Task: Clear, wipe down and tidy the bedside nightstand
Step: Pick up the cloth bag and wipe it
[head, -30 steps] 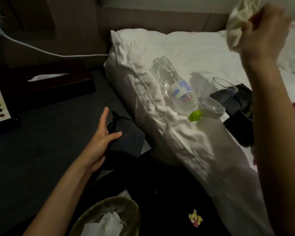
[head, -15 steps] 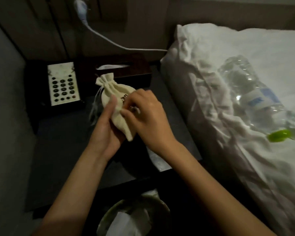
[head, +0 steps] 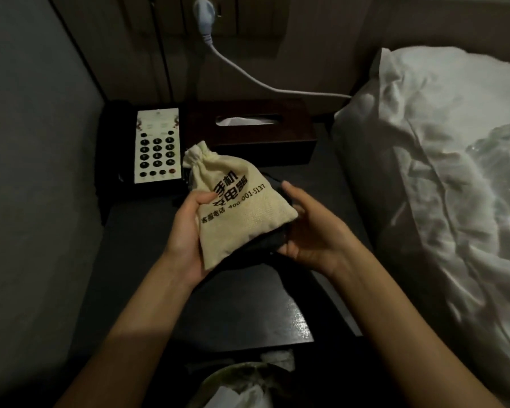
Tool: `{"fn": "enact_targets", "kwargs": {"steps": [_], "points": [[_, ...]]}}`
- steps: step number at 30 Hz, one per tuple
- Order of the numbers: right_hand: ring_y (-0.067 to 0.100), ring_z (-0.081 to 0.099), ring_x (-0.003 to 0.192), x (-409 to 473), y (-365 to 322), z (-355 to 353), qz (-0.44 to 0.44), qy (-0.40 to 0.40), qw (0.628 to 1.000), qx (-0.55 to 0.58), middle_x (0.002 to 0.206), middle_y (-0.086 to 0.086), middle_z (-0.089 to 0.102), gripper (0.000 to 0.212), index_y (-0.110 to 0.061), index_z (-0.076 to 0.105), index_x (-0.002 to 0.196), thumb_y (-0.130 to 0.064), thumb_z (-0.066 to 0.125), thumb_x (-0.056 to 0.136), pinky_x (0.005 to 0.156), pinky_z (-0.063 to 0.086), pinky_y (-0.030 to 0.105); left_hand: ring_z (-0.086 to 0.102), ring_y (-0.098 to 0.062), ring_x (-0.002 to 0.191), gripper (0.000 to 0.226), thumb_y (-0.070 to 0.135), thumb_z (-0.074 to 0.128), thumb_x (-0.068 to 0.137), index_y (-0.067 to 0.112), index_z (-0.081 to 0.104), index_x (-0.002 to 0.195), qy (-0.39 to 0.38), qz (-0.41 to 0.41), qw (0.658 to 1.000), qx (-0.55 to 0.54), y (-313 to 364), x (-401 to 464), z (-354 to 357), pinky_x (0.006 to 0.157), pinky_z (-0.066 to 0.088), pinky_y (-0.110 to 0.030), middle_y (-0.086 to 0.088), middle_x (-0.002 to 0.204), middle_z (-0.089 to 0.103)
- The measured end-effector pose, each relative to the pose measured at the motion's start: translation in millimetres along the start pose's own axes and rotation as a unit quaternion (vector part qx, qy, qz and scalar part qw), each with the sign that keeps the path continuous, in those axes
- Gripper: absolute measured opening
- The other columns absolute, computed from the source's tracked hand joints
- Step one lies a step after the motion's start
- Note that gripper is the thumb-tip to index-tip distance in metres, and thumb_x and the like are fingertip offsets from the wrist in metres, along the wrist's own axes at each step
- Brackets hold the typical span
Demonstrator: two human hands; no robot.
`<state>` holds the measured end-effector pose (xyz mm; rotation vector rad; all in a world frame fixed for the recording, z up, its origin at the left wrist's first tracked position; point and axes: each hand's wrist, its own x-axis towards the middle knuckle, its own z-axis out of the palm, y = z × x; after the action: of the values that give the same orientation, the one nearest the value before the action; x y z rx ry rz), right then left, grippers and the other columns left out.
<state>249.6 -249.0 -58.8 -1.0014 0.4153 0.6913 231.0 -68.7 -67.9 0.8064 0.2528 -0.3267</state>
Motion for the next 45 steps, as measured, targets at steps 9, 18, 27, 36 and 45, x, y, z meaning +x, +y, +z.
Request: {"fn": "enact_targets", "kwargs": {"steps": [9,18,27,36,45], "points": [[0.022,0.074,0.078,0,-9,-22,-0.300,0.155,0.934,-0.113,0.088,0.011,0.076,0.010,-0.004,0.071,0.097,-0.006,0.066,0.089,0.066,0.059,0.030,0.072,-0.025,0.092,0.035,0.022,0.042,0.092,0.024,0.078,0.091,0.007,-0.002,0.997,0.071,5,7,-3,0.068,0.060,-0.038,-0.010,0.106,0.074],[0.006,0.066,0.104,-15,14,15,-0.490,0.043,0.782,-0.383,0.109,-0.012,0.070,0.029,-0.017,0.060,0.116,-0.009,0.063,0.088,0.091,0.052,0.025,0.072,-0.022,0.094,0.039,0.044,0.050,0.084,0.021,0.077,0.101,-0.029,-0.073,0.993,0.089,-10,14,6,0.072,0.059,-0.033,-0.008,0.104,0.074],[0.012,0.023,0.150,-15,46,35,-0.466,-0.060,0.603,-0.644,0.159,0.002,0.033,0.048,-0.008,0.047,0.134,-0.023,0.044,0.089,0.123,0.017,0.036,0.064,-0.022,0.091,0.043,0.032,0.028,0.104,0.010,0.048,0.135,0.179,-0.024,0.981,0.066,-2,0,-6,0.045,0.048,-0.017,0.000,0.097,0.064],[0.002,0.050,0.129,-19,46,43,-0.435,-0.133,0.722,-0.521,0.120,-0.008,0.066,0.017,-0.015,0.039,0.083,-0.006,0.053,0.087,0.110,0.036,0.030,0.057,-0.010,0.054,0.073,0.061,0.026,0.096,0.017,0.080,0.074,0.066,-0.057,0.996,0.010,22,23,-17,0.053,0.049,-0.022,-0.003,0.071,0.067],[0.015,0.069,0.089,-26,-11,-6,-0.253,0.021,0.952,0.168,0.098,0.008,0.072,0.034,-0.010,0.064,0.113,-0.030,0.046,0.091,0.080,0.058,0.024,0.067,-0.025,0.107,0.048,0.028,0.072,0.077,0.022,0.062,0.124,0.027,0.015,0.998,0.062,22,15,-23,0.078,0.058,-0.042,-0.009,0.118,0.069]]}}
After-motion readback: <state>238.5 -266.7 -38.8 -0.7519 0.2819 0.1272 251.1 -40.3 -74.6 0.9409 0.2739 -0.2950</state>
